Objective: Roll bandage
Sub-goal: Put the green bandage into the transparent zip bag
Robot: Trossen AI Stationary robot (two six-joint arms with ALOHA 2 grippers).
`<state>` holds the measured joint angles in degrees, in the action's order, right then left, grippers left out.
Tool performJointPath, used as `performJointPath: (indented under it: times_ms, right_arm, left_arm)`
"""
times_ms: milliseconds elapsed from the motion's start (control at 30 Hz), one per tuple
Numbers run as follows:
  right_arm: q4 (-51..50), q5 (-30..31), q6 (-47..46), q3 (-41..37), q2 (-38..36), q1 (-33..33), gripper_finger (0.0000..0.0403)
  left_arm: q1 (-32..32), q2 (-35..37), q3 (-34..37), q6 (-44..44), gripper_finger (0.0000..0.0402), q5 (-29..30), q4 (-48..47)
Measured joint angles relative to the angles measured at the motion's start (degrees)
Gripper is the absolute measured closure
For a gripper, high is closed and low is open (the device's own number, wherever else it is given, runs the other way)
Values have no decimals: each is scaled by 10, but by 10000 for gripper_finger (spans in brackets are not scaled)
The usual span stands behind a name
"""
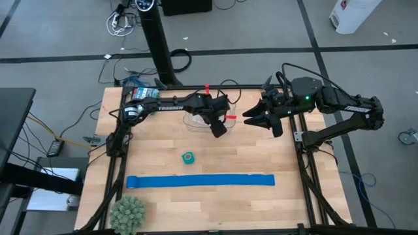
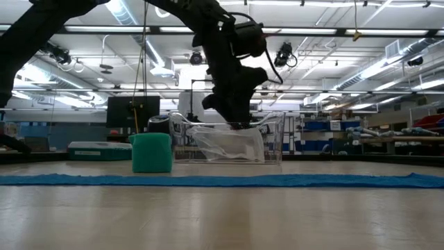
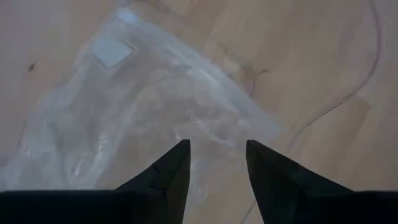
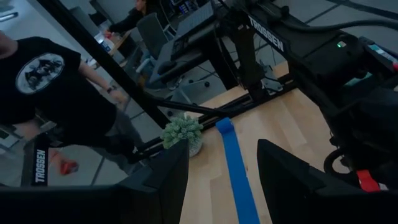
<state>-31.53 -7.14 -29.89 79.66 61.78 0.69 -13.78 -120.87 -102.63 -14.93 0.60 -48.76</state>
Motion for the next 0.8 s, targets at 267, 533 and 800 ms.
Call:
performJointPath:
  times_ms: [267, 533, 800]
  right_arm:
    - [0, 0, -12, 0, 0, 0, 220]
    - [0, -4, -15, 0, 0, 0, 220]
    - [0, -5, -15, 0, 0, 0, 220]
  left_arm:
    - [0, -7, 1, 0, 239, 2, -21]
    - [0, -7, 1, 11, 379, -2, -36]
    - [-1, -7, -9, -4, 398, -11, -53]
